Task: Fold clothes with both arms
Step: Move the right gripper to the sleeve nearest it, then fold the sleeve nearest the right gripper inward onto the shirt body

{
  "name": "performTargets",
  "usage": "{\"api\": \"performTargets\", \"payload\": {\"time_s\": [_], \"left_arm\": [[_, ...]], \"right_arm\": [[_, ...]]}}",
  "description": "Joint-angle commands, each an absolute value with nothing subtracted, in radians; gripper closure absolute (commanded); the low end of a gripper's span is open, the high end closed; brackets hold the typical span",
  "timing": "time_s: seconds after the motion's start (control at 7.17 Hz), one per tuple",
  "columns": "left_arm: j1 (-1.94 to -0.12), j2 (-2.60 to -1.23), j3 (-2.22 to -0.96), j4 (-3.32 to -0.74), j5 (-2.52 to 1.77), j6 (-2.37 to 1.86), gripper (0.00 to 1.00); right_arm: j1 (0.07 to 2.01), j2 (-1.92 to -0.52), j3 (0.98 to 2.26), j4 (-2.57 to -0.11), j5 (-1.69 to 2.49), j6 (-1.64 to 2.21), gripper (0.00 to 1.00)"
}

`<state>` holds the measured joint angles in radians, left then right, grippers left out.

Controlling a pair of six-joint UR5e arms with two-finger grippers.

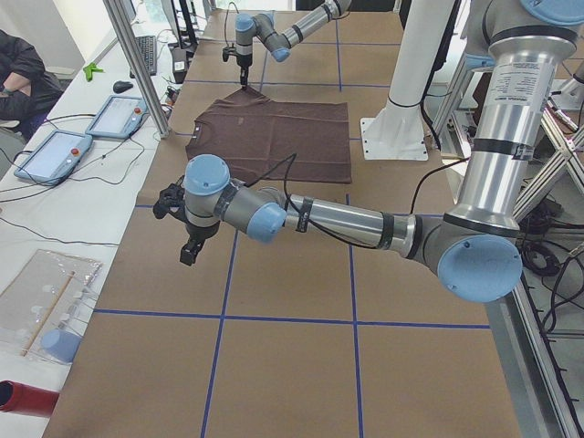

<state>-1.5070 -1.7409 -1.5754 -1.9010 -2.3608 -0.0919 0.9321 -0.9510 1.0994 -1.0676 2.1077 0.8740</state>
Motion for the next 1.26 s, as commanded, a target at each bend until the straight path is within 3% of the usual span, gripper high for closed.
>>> {"api": "performTargets", "payload": {"time_s": [0.0,0.7,1.12], "left_arm": [[-1.508,-1.746,-1.575,-1.901,-2.361,-0.094,0.00],[-1.508,-1.746,-1.575,-1.901,-2.361,-0.092,0.00],[-1.508,-1.746,-1.571,-1.901,-2.359,-0.091,0.00]], "right_arm": [[0.931,-0.945,1.098,-1.069,2.108,0.867,1.00],[0.934,-0.826,1.144,-1.063,2.150,0.879,1.00],[0.833,-0.724,1.128,-1.065,2.079,0.939,1.00]]}}
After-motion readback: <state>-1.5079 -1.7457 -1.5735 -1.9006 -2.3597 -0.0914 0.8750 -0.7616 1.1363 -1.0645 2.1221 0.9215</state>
